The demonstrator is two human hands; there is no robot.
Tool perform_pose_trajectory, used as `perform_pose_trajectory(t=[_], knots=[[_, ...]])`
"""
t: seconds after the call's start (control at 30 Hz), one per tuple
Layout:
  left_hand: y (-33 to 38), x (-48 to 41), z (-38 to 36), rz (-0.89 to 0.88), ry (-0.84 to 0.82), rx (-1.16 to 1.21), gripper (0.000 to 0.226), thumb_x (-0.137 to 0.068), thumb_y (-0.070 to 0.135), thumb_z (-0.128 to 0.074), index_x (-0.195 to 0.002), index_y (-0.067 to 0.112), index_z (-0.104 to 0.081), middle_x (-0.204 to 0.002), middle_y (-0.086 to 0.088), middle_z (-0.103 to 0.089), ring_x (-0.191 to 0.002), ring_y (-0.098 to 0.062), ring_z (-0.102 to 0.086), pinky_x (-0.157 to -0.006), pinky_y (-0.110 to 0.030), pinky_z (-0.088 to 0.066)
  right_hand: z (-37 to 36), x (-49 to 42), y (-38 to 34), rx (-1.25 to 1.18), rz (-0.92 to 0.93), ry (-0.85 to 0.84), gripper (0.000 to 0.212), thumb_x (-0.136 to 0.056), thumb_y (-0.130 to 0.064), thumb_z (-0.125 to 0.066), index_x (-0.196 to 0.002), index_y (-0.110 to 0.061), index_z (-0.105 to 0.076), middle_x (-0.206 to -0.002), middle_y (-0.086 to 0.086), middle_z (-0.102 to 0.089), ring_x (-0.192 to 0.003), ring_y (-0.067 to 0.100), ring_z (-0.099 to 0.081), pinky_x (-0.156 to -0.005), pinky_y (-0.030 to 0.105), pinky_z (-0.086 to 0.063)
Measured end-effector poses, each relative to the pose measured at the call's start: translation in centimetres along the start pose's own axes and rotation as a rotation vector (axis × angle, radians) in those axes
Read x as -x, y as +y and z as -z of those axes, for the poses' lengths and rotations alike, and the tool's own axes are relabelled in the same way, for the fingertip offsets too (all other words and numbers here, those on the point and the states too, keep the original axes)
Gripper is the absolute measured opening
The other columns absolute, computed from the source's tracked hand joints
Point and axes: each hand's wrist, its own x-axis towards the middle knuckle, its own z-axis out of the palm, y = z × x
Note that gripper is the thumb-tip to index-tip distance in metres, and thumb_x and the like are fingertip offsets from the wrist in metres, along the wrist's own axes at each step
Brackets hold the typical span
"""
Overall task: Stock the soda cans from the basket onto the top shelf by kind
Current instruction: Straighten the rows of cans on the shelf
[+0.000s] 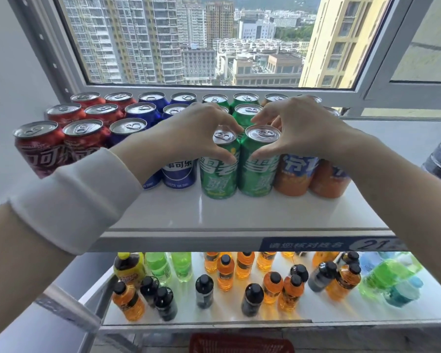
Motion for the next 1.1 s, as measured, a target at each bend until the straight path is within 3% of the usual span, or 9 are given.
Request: perform_pose_trajectory(t=[0.1, 0.2, 0.33, 0.47, 0.6, 0.77, 0.93, 1.1], knots=[[-0.1, 0.3, 0.0, -0.018, -0.032, -0.006, 0.060, -0.074, 0.044, -0.070, -0.128, 0.028, -0.052, -0.125, 0.004, -0.055, -0.109, -0.008, -0.047, -0.083, -0.017, -0.027, 0.3, -0.3, -0.3, 0.014, 0.008, -0.074, 0.068, -0.063, -0.042, -0.079, -0.122, -0.018, -0.057, -0.117, 0.000, -0.064, -0.093, 0.008, -0.053, -0.077, 0.018, -0.035], [-0.8, 1.4, 1.5, 0.024, -0.040, 0.027, 0.068, -0.077, 0.045, -0.065, -0.138, 0.026, -0.040, -0.140, 0.008, -0.046, -0.127, -0.010, -0.042, -0.091, -0.015, -0.024, 1.1, -0.9, -1.4, 0.018, 0.006, -0.085, 0.063, -0.070, -0.040, -0.075, -0.125, -0.016, -0.054, -0.121, 0.003, -0.062, -0.106, 0.015, -0.057, -0.089, 0.024, -0.039], [-4.1, 4.2, 4.3, 0.099, 0.030, 0.086, 0.058, -0.078, 0.037, -0.066, -0.131, 0.025, -0.047, -0.131, 0.009, -0.052, -0.112, -0.002, -0.046, -0.093, -0.018, -0.031, 0.7, -2.7, -4.7, -0.099, 0.055, 0.072, 0.044, -0.083, -0.030, -0.065, -0.121, -0.009, -0.056, -0.118, 0.004, -0.063, -0.093, 0.010, -0.054, -0.083, 0.016, -0.038], [-7.5, 6.2, 3.9, 0.214, -0.049, -0.027, 0.063, -0.071, 0.048, -0.067, -0.128, 0.034, -0.046, -0.125, 0.003, -0.055, -0.111, -0.014, -0.052, -0.095, -0.034, -0.043, -2.0, -5.2, -8.5, -0.052, 0.122, -0.007, 0.055, -0.079, -0.040, -0.068, -0.123, -0.011, -0.054, -0.122, 0.005, -0.061, -0.106, 0.017, -0.057, -0.086, 0.023, -0.040], [-9.5, 6.5, 3.0, 0.215, -0.036, -0.085, 0.066, -0.071, 0.046, -0.070, -0.130, 0.034, -0.043, -0.125, 0.001, -0.050, -0.112, -0.017, -0.046, -0.091, -0.030, -0.038, -4.0, -6.9, -10.1, 0.004, 0.112, -0.025, 0.066, -0.073, -0.045, -0.072, -0.125, -0.010, -0.051, -0.124, 0.010, -0.057, -0.113, 0.024, -0.053, -0.092, 0.032, -0.041], [-10.5, 6.5, 3.2, 0.182, 0.011, -0.031, 0.064, -0.068, 0.041, -0.076, -0.125, 0.023, -0.052, -0.122, 0.000, -0.055, -0.100, -0.009, -0.046, -0.085, -0.022, -0.034, -4.6, -7.0, -10.5, -0.036, 0.072, 0.004, 0.068, -0.068, -0.043, -0.076, -0.123, -0.009, -0.054, -0.119, 0.010, -0.059, -0.110, 0.022, -0.053, -0.088, 0.028, -0.041], [-10.3, 6.7, 3.4, 0.139, 0.049, -0.020, 0.061, -0.065, 0.040, -0.078, -0.121, 0.022, -0.058, -0.118, 0.003, -0.061, -0.103, -0.011, -0.052, -0.087, -0.024, -0.036, -3.9, -6.5, -10.8, -0.061, 0.031, 0.016, 0.067, -0.062, -0.041, -0.081, -0.117, -0.009, -0.059, -0.108, 0.004, -0.066, -0.096, 0.015, -0.057, -0.076, 0.019, -0.039], [-9.8, 7.4, 3.4, 0.101, 0.047, -0.013, 0.063, -0.066, 0.042, -0.077, -0.122, 0.023, -0.057, -0.118, 0.005, -0.060, -0.095, -0.002, -0.044, -0.084, -0.020, -0.033, -3.7, -5.7, -11.1, -0.068, 0.051, 0.010, 0.071, -0.058, -0.044, -0.082, -0.117, -0.010, -0.059, -0.105, 0.002, -0.066, -0.085, 0.013, -0.056, -0.059, 0.009, -0.037]])
